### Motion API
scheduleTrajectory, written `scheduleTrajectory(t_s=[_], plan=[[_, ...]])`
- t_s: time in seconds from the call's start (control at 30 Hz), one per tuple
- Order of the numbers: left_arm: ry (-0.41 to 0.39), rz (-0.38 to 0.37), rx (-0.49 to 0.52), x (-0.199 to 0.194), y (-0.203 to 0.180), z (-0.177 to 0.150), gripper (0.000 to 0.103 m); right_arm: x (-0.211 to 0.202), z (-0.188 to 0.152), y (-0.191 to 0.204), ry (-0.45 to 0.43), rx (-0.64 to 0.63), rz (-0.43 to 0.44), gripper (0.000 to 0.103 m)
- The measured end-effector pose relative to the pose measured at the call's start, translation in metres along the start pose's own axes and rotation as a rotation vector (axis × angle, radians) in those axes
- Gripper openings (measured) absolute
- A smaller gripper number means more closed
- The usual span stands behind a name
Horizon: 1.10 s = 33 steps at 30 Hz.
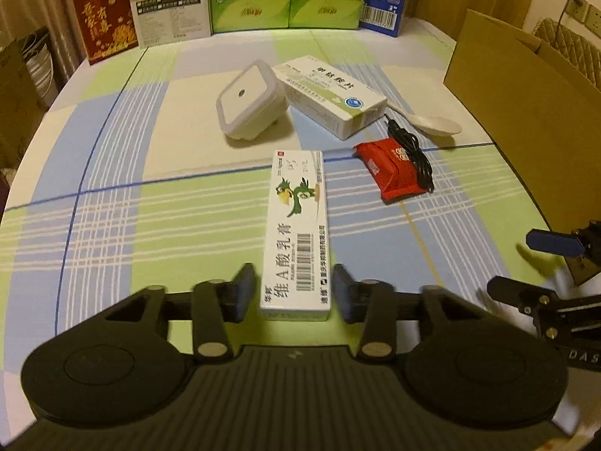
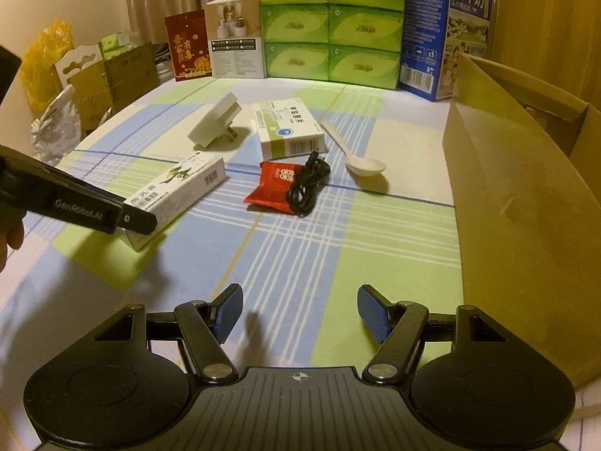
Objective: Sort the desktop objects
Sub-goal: 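Lower left tool onto the white dragon-print cream box and close it, then close right tool on the red candy packet while left tool lifts the cream box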
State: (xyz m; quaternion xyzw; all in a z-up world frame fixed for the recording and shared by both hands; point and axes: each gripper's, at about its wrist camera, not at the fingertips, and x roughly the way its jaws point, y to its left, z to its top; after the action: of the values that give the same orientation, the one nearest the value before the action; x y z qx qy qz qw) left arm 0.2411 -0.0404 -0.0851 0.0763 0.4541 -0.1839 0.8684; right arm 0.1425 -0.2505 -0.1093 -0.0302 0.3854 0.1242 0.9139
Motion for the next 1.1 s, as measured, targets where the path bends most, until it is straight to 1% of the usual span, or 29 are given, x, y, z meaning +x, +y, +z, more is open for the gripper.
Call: scheduleTrajectory(t_s=[0.13, 0.2, 0.23, 0.27, 0.4, 0.53, 0.6, 0.67, 0.73, 0.83, 0.9, 0.97, 1.0, 1.03, 1.07, 1.1], plan=[[-0.014, -0.010, 0.031, 0.008, 0.000, 0.005, 0.050, 0.009, 0.010, 0.000, -0.012, 0.009, 0.000, 0.066], [-0.012, -0.013, 0.039, 0.013, 0.001, 0.006, 0.050, 0.016, 0.018, -0.002, -0.022, 0.026, -0.001, 0.066], [-0.007, -0.015, 0.039, 0.016, 0.002, 0.007, 0.048, 0.018, 0.022, -0.002, -0.029, 0.031, -0.002, 0.066], [0.000, -0.015, 0.040, 0.018, 0.003, 0.007, 0.034, 0.021, 0.027, -0.002, -0.035, 0.031, -0.004, 0.066], [-0.015, 0.017, 0.027, 0.018, 0.008, 0.007, 0.033, 0.034, 0.047, 0.003, -0.070, 0.016, 0.006, 0.066], [-0.028, 0.018, 0.006, 0.019, 0.016, 0.005, 0.033, 0.049, 0.064, 0.016, -0.101, -0.031, 0.037, 0.065], [-0.032, 0.022, 0.002, 0.018, 0.018, 0.005, 0.033, 0.060, 0.072, 0.022, -0.098, -0.043, 0.047, 0.065], [-0.035, 0.024, 0.001, 0.017, 0.020, 0.004, 0.033, 0.072, 0.078, 0.025, -0.089, -0.049, 0.051, 0.061], [-0.037, 0.026, 0.010, 0.016, 0.020, 0.003, 0.034, 0.085, 0.082, 0.027, -0.058, -0.061, 0.013, 0.058], [-0.055, 0.037, 0.028, 0.017, 0.021, 0.005, 0.035, 0.096, 0.084, 0.027, -0.040, -0.073, 0.006, 0.056], [-0.061, 0.043, 0.031, 0.020, 0.022, 0.007, 0.038, 0.104, 0.084, 0.030, -0.017, -0.099, -0.007, 0.053], [-0.060, 0.040, 0.031, 0.023, 0.022, 0.009, 0.038, 0.107, 0.080, 0.033, 0.001, -0.125, -0.023, 0.043], [-0.057, 0.040, 0.033, 0.025, 0.022, 0.009, 0.038, 0.107, 0.077, 0.032, -0.005, -0.120, -0.018, 0.040], [-0.058, 0.040, 0.034, 0.024, 0.021, 0.009, 0.038, 0.105, 0.076, 0.032, -0.006, -0.114, -0.017, 0.031], [-0.055, 0.037, 0.034, 0.024, 0.020, 0.008, 0.036, 0.103, 0.074, 0.033, -0.006, -0.117, -0.019, 0.028], [-0.053, 0.035, 0.033, 0.023, 0.019, 0.007, 0.033, 0.098, 0.071, 0.034, -0.007, -0.120, -0.017, 0.027]])
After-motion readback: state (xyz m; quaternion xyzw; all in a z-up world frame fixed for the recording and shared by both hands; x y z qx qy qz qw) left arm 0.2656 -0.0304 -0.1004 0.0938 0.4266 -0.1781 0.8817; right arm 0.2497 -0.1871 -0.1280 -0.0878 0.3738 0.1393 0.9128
